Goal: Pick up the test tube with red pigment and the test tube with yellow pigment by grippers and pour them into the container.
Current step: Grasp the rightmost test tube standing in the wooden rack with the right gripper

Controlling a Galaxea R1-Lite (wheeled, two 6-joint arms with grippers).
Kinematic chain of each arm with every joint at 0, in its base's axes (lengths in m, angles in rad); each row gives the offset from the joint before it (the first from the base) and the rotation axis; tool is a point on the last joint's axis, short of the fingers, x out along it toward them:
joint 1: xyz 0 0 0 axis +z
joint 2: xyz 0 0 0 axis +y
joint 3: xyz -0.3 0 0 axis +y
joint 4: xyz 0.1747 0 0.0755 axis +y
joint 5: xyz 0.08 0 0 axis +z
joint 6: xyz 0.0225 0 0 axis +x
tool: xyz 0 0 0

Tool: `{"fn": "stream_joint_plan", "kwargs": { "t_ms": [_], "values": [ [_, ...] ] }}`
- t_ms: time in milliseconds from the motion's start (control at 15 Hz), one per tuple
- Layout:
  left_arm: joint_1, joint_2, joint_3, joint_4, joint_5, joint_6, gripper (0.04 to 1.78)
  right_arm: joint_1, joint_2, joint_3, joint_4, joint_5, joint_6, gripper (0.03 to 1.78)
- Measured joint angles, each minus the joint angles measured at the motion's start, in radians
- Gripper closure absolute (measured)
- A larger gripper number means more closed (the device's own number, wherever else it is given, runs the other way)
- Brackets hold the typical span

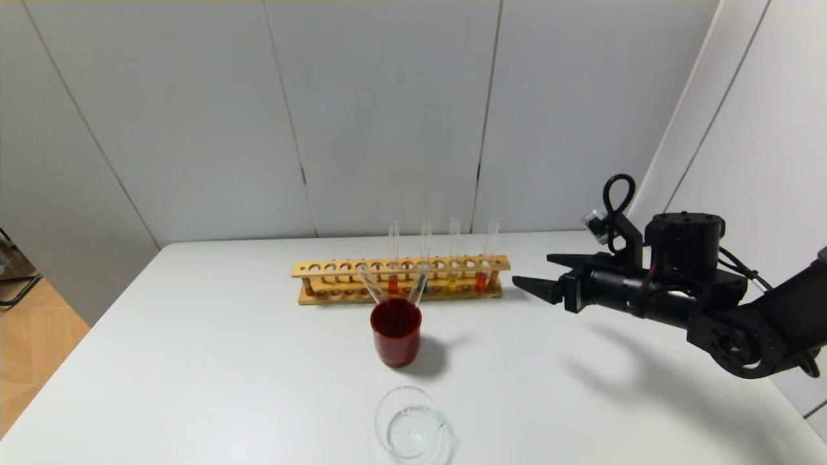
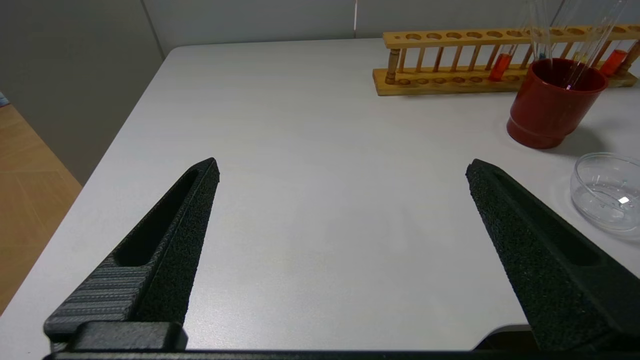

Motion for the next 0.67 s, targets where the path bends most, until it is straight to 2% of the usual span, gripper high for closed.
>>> {"fn": "stream_joint_plan", "kwargs": {
  "t_ms": [667],
  "values": [
    [0.0,0.0,0.0,0.0,0.0,0.0,0.07,0.033,0.154,-0.213,0.001,0.007,-0.027,0.06]
  ]
}}
